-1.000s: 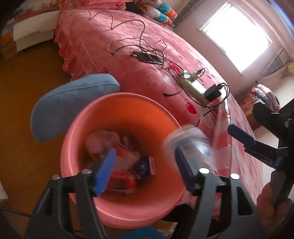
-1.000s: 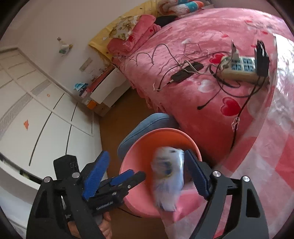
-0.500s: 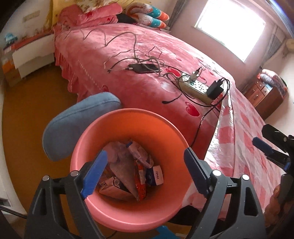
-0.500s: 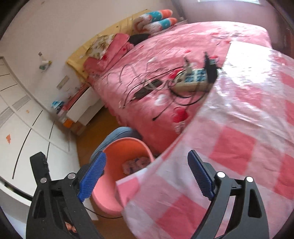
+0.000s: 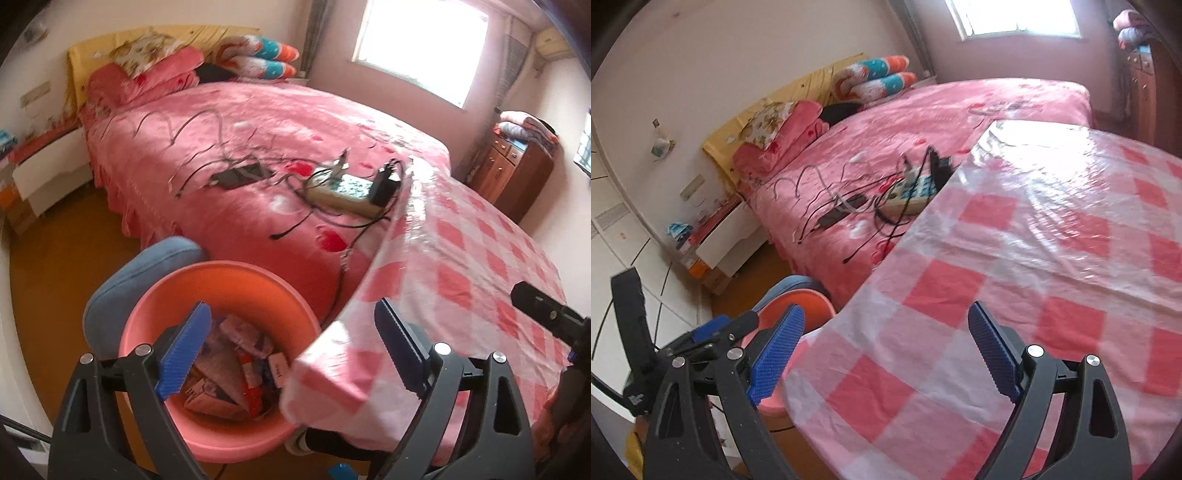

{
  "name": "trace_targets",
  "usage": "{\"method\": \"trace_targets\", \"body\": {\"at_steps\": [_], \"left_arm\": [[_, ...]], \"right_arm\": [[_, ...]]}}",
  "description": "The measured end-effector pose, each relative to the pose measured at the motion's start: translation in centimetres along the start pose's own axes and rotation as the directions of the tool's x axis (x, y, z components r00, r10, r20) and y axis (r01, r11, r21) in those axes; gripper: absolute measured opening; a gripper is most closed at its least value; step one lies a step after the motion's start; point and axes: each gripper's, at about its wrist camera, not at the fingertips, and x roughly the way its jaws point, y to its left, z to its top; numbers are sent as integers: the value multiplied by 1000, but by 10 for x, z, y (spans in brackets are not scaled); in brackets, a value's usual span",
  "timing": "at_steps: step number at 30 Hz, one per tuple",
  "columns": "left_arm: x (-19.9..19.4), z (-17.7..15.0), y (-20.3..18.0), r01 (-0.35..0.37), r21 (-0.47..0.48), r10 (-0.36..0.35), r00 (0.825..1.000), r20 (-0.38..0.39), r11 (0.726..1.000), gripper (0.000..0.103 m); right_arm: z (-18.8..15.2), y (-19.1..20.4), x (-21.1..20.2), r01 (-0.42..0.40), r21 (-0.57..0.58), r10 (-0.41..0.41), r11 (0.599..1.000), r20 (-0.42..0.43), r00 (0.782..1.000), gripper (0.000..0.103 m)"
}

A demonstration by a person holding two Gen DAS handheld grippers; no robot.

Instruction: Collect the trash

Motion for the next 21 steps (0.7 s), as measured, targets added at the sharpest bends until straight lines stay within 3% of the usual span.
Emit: {"method": "trace_targets", "body": {"at_steps": [9,21], "left_arm": [[-15,2,-50,33,85,-35,999,29,996,92],[-24,0,-111,62,187,-71,997,40,980,93]], "right_arm": [[-8,-30,-39,76,-7,-75,997,89,993,89],[-17,-81,-77,191,45,-196,980,166,966,89]]}}
